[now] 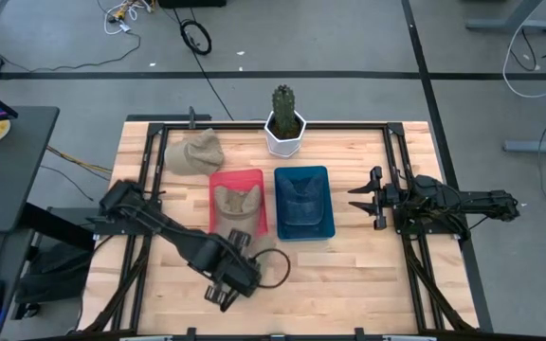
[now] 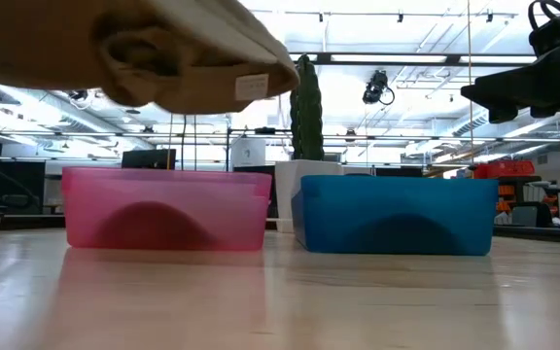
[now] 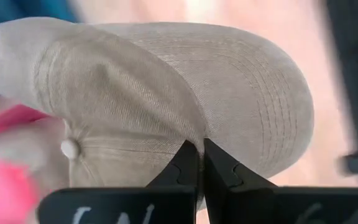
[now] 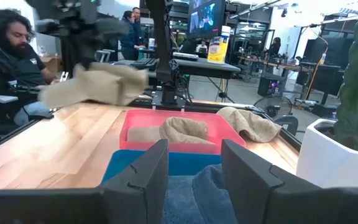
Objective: Pick & Place hat
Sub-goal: Put the bottom light brown cup into the red bin
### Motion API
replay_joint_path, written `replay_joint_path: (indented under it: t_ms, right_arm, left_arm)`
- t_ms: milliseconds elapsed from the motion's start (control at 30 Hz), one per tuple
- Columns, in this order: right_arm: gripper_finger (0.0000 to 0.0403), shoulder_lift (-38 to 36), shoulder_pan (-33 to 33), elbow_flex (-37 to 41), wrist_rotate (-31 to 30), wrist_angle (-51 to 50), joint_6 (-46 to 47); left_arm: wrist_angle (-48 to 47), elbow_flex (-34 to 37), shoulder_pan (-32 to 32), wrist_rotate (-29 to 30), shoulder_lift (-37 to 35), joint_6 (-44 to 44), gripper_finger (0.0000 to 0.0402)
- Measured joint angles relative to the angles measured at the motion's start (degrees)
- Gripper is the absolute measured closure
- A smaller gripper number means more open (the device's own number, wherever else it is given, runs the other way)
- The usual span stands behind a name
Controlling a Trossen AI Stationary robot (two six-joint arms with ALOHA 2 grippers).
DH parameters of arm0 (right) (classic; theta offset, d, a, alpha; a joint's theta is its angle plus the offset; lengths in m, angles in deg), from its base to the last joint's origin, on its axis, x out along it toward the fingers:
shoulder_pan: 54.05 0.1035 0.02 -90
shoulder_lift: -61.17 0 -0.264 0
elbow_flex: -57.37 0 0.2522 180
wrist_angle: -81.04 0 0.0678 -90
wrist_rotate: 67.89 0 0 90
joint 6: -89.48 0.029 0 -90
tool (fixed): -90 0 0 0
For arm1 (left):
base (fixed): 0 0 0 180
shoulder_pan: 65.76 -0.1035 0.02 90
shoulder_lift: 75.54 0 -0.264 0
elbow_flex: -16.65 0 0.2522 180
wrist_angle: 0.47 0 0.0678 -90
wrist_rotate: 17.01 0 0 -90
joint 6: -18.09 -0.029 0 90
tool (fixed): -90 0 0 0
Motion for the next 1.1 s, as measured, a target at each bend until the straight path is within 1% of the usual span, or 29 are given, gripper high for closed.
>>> replay_joint_path:
  t_ms: [100, 167, 233, 367, 467, 633, 733, 867, 1000, 1100]
  right_arm:
    - [0.0250, 0.00, 0.00, 0.00, 0.02, 0.05, -0.01]
    - [0.0250, 0.00, -0.01, 0.00, 0.02, 0.02, -0.01]
    - [0.0250, 0.00, -0.02, 0.00, 0.02, 0.02, 0.00]
    - [0.0250, 0.00, -0.01, 0.00, 0.01, 0.04, -0.01]
    - [0.0250, 0.00, -0.01, 0.00, 0.02, 0.02, 0.00]
    - [0.0250, 0.00, -0.01, 0.00, 0.02, 0.02, 0.00]
    - [0.0250, 0.00, 0.00, 0.00, 0.02, 0.02, -0.01]
    - [0.0250, 0.00, 0.00, 0.00, 0.02, 0.02, 0.00]
    - [0.0250, 0.00, 0.00, 0.00, 0.01, -0.03, -0.01]
    - [0.0250, 0.00, 0.00, 0.00, 0.02, -0.02, -0.02]
  left_arm:
    - [-5.36, -0.45, -1.87, 5.95, -0.62, -0.99, 0.0397]
    - [-8.26, -0.47, -3.81, 8.63, -0.89, -1.19, 0.0397]
    - [-9.94, -0.39, -6.00, 10.31, -1.23, -1.18, 0.0397]
    - [-10.33, -0.39, -10.29, 12.50, -1.49, -0.73, 0.0397]
    - [-9.69, 0.37, -12.87, 12.73, -1.48, -2.05, 0.0397]
    - [-8.32, 4.66, -15.96, 12.97, -1.91, -1.33, 0.0397]
    - [-4.67, 8.11, -16.32, 13.23, -2.43, -0.51, 0.0397]
    - [1.15, 12.22, -16.18, 11.19, -2.58, -0.47, 0.0397]
    - [3.65, 15.84, -16.12, 10.70, -2.73, -0.33, 0.0397]
    - [3.69, 17.66, -16.14, 10.31, -2.73, 0.84, 0.0397]
